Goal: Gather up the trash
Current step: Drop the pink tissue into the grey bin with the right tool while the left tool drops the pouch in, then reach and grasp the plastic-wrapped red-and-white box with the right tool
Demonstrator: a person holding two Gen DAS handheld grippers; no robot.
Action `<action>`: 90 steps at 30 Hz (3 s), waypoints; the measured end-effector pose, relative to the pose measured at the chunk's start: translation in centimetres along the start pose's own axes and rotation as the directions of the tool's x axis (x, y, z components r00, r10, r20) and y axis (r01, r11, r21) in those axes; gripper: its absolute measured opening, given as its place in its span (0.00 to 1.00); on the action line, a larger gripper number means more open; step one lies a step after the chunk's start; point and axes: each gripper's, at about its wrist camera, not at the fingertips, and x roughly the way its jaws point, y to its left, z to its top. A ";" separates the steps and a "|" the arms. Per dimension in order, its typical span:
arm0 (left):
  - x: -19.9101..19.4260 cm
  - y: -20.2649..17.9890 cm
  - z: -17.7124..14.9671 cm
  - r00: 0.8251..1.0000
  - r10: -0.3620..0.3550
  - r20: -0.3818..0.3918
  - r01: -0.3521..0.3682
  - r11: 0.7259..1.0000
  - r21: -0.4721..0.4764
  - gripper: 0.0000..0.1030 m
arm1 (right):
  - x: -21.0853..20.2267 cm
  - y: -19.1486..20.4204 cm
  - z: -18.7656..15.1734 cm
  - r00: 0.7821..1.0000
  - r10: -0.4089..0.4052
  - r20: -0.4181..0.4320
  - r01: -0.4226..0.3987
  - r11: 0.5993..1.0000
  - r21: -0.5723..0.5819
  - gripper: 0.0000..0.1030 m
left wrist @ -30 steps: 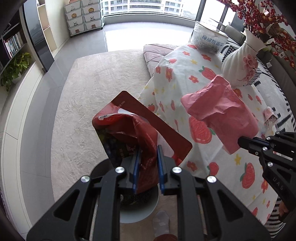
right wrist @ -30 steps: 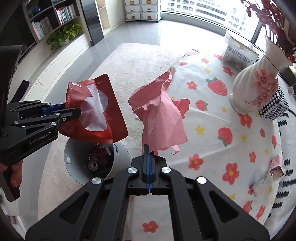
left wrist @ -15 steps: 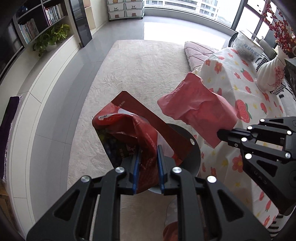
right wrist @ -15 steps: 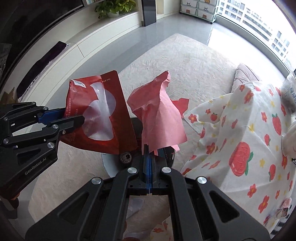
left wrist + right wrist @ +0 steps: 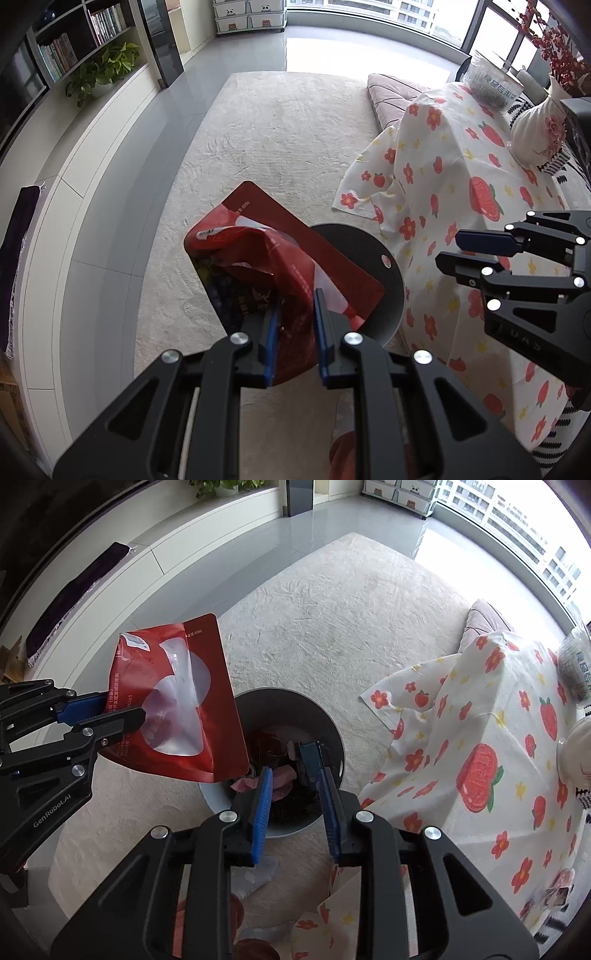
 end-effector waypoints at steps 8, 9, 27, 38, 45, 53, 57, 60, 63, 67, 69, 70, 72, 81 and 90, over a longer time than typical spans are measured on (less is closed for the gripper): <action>0.6 -2.3 0.6 1.000 -0.004 0.004 0.004 0.999 0.038 0.17 | -1.9 -2.6 -1.5 0.999 -0.030 0.022 0.028 0.997 0.077 0.24; 0.7 -2.6 0.6 1.000 -0.005 0.002 0.004 0.999 0.044 0.17 | -2.1 -3.0 -1.7 0.999 -0.033 0.024 0.031 0.996 0.086 0.24; 0.9 -8.6 1.6 1.000 0.006 0.010 -0.007 0.993 0.114 0.60 | -4.8 -9.7 -6.9 0.994 -0.101 0.036 0.088 0.959 0.269 0.30; 0.0 -17.9 3.2 0.997 -0.071 0.021 0.063 0.965 0.254 0.60 | -8.1 -18.1 -14.0 0.973 -0.232 0.012 0.194 0.843 0.502 0.32; -0.3 -26.2 3.8 0.988 -0.151 0.013 0.136 0.920 0.368 0.60 | -10.5 -24.0 -20.6 0.947 -0.318 -0.036 0.266 0.719 0.642 0.33; -0.2 -36.5 3.5 0.967 -0.256 -0.016 0.227 0.828 0.513 0.60 | -12.9 -29.6 -27.4 0.921 -0.380 -0.087 0.312 0.585 0.748 0.37; 0.0 -41.3 3.8 0.952 -0.305 -0.025 0.265 0.782 0.564 0.60 | -13.6 -32.0 -29.6 0.911 -0.400 -0.097 0.322 0.545 0.774 0.37; 0.5 -44.7 4.1 0.943 -0.331 -0.032 0.284 0.749 0.599 0.60 | -13.9 -33.8 -31.0 0.906 -0.412 -0.100 0.325 0.522 0.788 0.37; 1.4 -47.8 4.3 0.937 -0.346 -0.041 0.294 0.722 0.626 0.60 | -13.6 -35.6 -32.3 0.903 -0.417 -0.104 0.328 0.512 0.794 0.37; 2.8 -51.0 4.3 0.933 -0.356 -0.051 0.304 0.705 0.641 0.60 | -12.7 -37.6 -33.5 0.902 -0.418 -0.104 0.330 0.516 0.790 0.37; 3.3 -52.2 4.4 0.932 -0.357 -0.053 0.306 0.702 0.643 0.60 | -12.1 -38.3 -34.0 0.904 -0.416 -0.102 0.328 0.521 0.788 0.37; 3.6 -52.7 4.4 0.932 -0.358 -0.054 0.307 0.703 0.642 0.60 | -11.9 -38.7 -34.1 0.904 -0.415 -0.101 0.328 0.524 0.786 0.37; 4.1 -53.5 4.6 0.933 -0.356 -0.054 0.306 0.706 0.639 0.60 | -11.5 -39.3 -34.4 0.905 -0.413 -0.099 0.328 0.529 0.783 0.37; 6.5 -55.7 4.7 0.944 -0.322 -0.070 0.294 0.725 0.623 0.32 | -10.6 -41.1 -34.9 0.911 -0.404 -0.088 0.318 0.550 0.772 0.37; 6.1 -54.9 4.4 0.927 -0.358 -0.115 0.351 0.715 0.604 0.08 | -10.5 -41.6 -34.4 0.911 -0.405 -0.078 0.318 0.569 0.759 0.37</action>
